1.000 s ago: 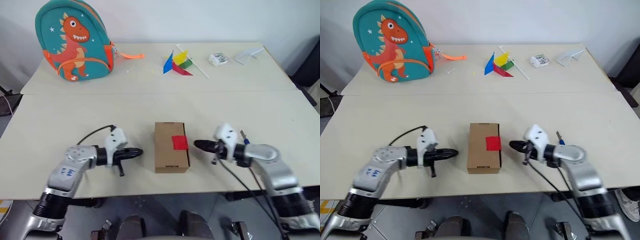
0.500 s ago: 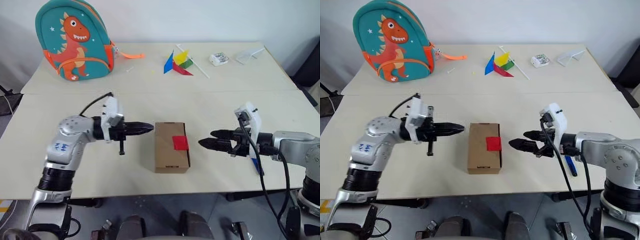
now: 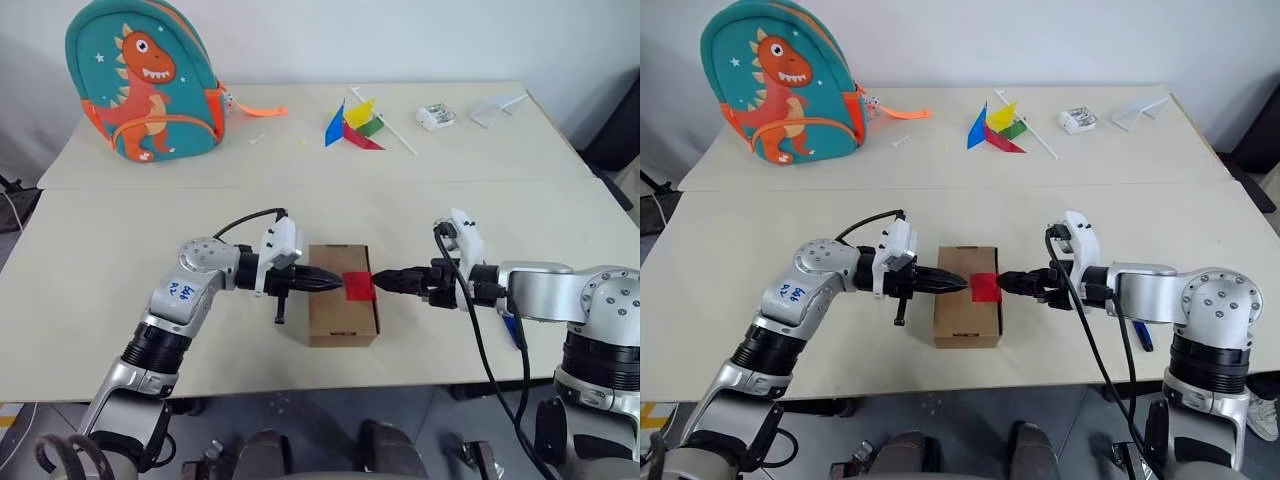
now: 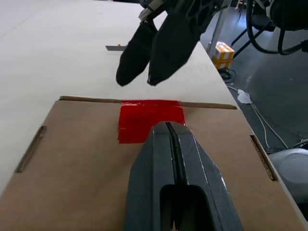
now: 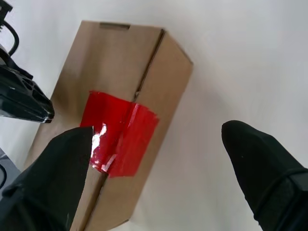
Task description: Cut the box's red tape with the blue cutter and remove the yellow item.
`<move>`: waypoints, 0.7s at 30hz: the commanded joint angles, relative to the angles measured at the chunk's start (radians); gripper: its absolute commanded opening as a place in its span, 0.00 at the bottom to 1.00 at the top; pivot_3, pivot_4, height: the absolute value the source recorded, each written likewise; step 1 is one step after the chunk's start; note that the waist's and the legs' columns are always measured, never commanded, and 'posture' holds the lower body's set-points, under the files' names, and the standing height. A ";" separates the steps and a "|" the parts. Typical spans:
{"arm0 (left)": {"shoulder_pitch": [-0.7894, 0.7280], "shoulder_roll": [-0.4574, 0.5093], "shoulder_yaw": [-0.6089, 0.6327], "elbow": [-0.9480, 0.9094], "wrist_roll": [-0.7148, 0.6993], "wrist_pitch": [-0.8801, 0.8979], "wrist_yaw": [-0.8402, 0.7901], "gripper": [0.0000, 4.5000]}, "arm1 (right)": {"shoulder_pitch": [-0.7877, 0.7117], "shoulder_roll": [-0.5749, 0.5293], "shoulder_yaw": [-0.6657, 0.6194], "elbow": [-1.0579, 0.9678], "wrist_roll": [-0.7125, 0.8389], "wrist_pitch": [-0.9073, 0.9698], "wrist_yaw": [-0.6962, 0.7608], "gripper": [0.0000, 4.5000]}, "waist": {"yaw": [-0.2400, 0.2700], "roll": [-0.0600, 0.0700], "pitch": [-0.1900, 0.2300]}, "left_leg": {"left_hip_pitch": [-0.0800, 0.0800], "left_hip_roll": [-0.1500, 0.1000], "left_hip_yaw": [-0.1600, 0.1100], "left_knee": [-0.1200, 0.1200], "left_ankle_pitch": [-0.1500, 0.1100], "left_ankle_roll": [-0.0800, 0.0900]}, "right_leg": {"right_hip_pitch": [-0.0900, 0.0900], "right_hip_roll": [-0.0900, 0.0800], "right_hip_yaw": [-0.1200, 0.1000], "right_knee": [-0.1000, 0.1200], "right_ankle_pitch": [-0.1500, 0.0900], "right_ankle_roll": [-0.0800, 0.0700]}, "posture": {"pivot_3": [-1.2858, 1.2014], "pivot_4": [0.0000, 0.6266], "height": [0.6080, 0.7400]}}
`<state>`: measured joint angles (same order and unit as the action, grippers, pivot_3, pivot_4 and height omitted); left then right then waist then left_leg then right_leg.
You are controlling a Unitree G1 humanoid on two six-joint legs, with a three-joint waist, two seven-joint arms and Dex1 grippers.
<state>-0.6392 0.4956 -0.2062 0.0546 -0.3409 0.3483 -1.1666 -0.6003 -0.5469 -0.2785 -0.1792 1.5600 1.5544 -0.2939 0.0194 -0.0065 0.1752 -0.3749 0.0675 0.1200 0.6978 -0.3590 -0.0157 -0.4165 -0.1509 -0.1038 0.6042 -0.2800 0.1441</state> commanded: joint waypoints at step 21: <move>0.031 0.020 -0.004 -0.024 0.044 0.007 0.027 0.00 | 0.075 -0.307 0.323 -0.014 0.366 -0.364 -0.182 0.99 | 0.004 0.000 0.000 | -0.001 0.000 0.000 0.001 0.000 0.001 | 0.000 0.000 0.000 -0.002 0.000 0.000 | 0.52 0.24 1.00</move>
<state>-0.6193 0.5119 -0.2062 0.0527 -0.3059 0.3498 -1.1451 -0.5298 -0.8337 0.0424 -0.1643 1.9242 1.1993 -0.4874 0.0235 -0.0066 0.1752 -0.3759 0.0678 0.1200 0.6984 -0.3595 -0.0148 -0.4165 -0.1511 -0.1038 0.6017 -0.2800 0.1441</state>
